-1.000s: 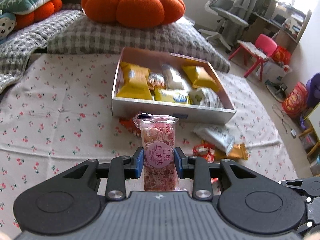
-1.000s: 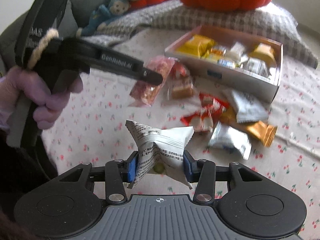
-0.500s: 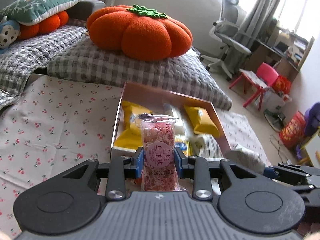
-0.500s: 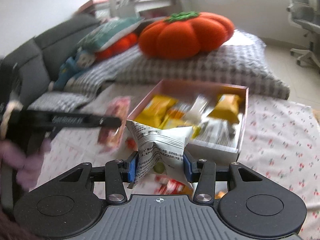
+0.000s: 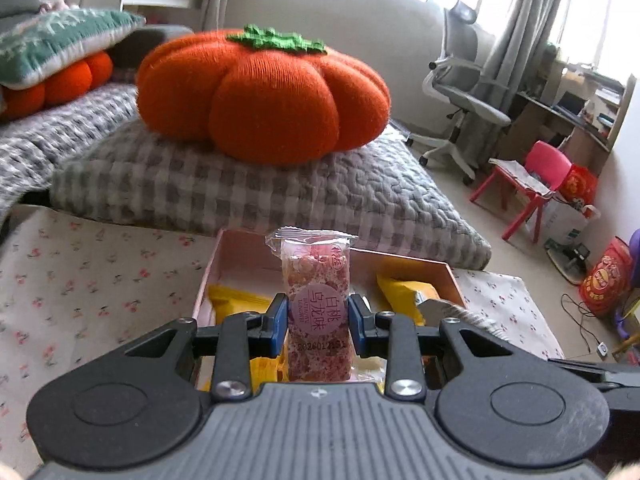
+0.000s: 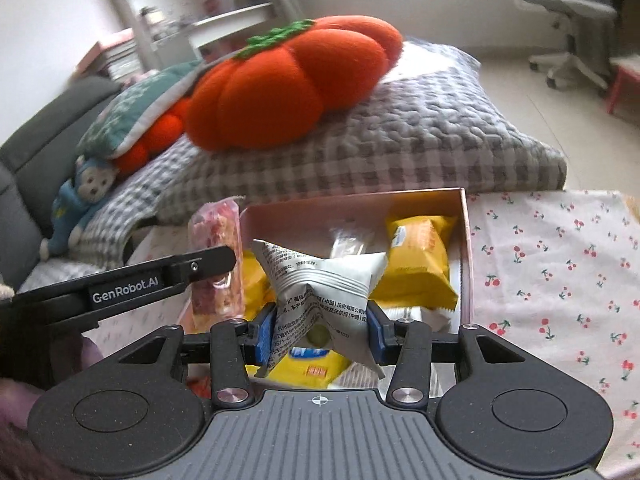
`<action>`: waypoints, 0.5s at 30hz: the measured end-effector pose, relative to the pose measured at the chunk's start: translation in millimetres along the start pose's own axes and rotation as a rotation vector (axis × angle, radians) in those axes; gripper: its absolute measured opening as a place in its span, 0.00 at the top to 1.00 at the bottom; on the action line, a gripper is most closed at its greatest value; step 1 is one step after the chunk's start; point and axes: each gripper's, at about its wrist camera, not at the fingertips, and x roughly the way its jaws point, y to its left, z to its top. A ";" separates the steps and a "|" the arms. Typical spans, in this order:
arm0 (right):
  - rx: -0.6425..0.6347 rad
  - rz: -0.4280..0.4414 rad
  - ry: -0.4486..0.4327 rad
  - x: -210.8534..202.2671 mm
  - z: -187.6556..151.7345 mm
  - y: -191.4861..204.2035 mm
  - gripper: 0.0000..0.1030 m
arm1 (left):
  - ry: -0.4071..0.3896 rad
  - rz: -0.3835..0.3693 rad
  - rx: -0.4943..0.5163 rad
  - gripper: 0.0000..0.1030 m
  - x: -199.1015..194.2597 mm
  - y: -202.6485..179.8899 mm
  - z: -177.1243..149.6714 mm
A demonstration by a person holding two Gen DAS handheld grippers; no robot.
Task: Organize snacks
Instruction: 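Carry both packets into the pink box and open both tools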
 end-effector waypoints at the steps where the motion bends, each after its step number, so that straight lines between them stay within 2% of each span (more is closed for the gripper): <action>1: 0.014 -0.004 -0.004 2.6 2.5 -2.1 0.56 | 0.020 -0.010 -0.014 0.72 7.1 3.2 0.9; 5: 0.044 -0.027 -0.029 8.6 11.9 -10.0 0.56 | 0.093 -0.029 -0.098 0.72 31.3 17.6 5.3; 10: 0.084 -0.048 -0.040 19.1 18.2 -23.5 0.56 | 0.141 -0.026 -0.296 0.72 47.8 36.9 18.3; 15: 0.082 -0.045 -0.025 31.6 21.8 -27.3 0.56 | 0.144 -0.031 -0.357 0.72 54.3 45.2 22.1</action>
